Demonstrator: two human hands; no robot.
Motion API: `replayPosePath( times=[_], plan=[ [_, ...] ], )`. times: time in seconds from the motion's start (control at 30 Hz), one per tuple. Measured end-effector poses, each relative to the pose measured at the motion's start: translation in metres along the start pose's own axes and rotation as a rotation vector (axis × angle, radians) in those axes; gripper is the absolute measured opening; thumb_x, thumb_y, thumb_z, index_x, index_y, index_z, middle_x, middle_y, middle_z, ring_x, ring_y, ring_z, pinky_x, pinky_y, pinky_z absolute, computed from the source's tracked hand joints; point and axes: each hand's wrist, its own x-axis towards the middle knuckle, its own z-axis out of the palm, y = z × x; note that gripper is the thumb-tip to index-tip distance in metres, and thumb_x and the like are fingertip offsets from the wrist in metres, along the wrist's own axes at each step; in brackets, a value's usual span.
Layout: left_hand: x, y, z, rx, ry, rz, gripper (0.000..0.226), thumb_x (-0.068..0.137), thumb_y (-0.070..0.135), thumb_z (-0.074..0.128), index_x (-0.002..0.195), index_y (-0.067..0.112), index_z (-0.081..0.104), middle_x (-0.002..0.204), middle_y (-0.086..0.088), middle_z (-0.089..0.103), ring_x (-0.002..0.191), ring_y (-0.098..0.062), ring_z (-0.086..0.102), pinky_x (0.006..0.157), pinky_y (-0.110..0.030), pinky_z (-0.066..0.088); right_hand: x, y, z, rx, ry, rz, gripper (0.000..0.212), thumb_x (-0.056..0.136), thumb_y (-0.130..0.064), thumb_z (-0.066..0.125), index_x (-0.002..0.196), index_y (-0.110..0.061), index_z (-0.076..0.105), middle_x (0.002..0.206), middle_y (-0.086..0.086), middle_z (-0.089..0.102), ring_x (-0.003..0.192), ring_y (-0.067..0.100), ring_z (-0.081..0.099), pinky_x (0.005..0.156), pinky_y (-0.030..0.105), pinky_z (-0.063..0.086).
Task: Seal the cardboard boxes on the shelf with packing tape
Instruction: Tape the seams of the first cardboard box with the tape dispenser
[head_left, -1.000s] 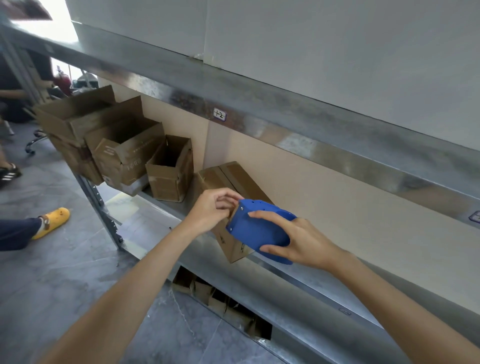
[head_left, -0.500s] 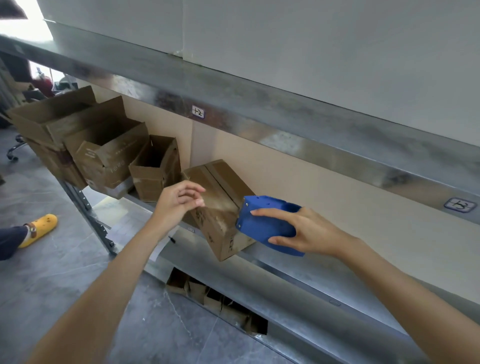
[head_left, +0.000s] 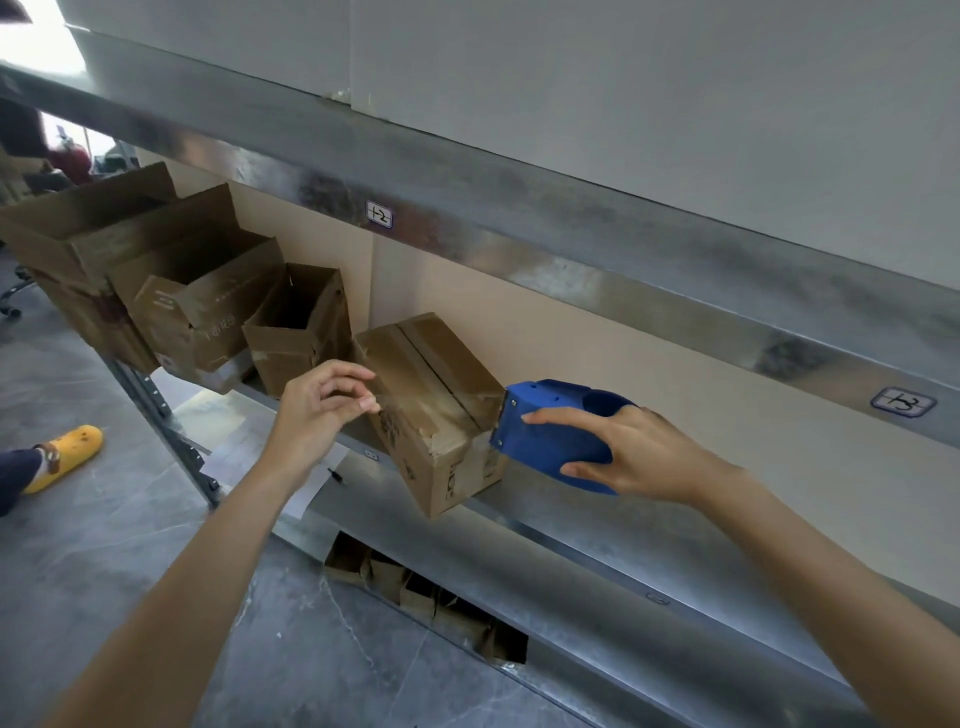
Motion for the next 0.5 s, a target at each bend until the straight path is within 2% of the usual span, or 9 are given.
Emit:
replayPosePath(
  times=[0.1,0.17,0.23,0.3,0.4,0.5],
  plan=[
    [-0.004,0.002,0.005,0.011,-0.047,-0.026,0.025,0.088,0.002,0.07,0.106,0.019,0.069,0.084,-0.003,0.071,0.087,-0.01,0.071,0.085,-0.017,0.047,-0.001,0.0,-0.001,0.006,-0.023,0.024,0.061,0.093,-0.043,0.06,0.143,-0.056,0.026,0.051,-0.007,0.037,0.051,0.016,0.04,0.062,0.034,0.045],
    [-0.008,0.0,0.012,0.046,-0.089,-0.039,0.026,0.09,0.004,0.068,0.107,0.023,0.069,0.084,0.002,0.069,0.09,-0.01,0.07,0.087,-0.02,0.045,0.0,0.002,0.001,0.017,-0.023,0.033,0.062,0.092,-0.047,0.059,0.141,-0.057,0.022,0.064,-0.007,0.055,0.053,0.013,0.042,0.067,0.035,0.048],
    [-0.013,-0.003,0.018,0.043,-0.105,-0.061,0.027,0.09,0.005,0.067,0.107,0.027,0.07,0.086,0.002,0.067,0.091,-0.009,0.069,0.086,-0.019,0.046,-0.001,0.004,0.003,0.032,-0.023,0.046,0.064,0.09,-0.052,0.059,0.14,-0.057,0.02,0.08,-0.007,0.063,0.059,0.012,0.047,0.07,0.035,0.048],
    [-0.018,-0.005,0.023,0.013,-0.091,-0.083,0.027,0.089,0.007,0.07,0.108,0.027,0.07,0.085,0.002,0.066,0.089,-0.007,0.068,0.087,-0.02,0.047,-0.005,0.002,0.005,0.035,-0.016,0.06,0.065,0.088,-0.056,0.06,0.14,-0.058,0.022,0.076,-0.009,0.06,0.061,0.013,0.049,0.068,0.031,0.046],
    [-0.025,-0.01,0.029,-0.004,-0.072,-0.09,0.027,0.086,0.01,0.074,0.108,0.023,0.07,0.079,0.004,0.068,0.087,-0.013,0.071,0.092,-0.027,0.049,-0.011,0.001,0.008,-0.001,-0.003,0.084,0.066,0.085,-0.061,0.061,0.14,-0.059,0.026,0.061,-0.014,0.044,0.057,0.008,0.044,0.063,0.025,0.037],
    [-0.034,-0.016,0.034,0.002,-0.078,-0.093,0.028,0.084,0.011,0.076,0.108,0.024,0.069,0.078,0.001,0.071,0.085,-0.018,0.073,0.09,-0.03,0.049,-0.019,0.006,0.013,-0.022,-0.005,0.107,0.062,0.087,-0.06,0.058,0.137,-0.065,0.023,0.062,-0.008,0.048,0.057,0.007,0.042,0.062,0.024,0.036]
  ],
)
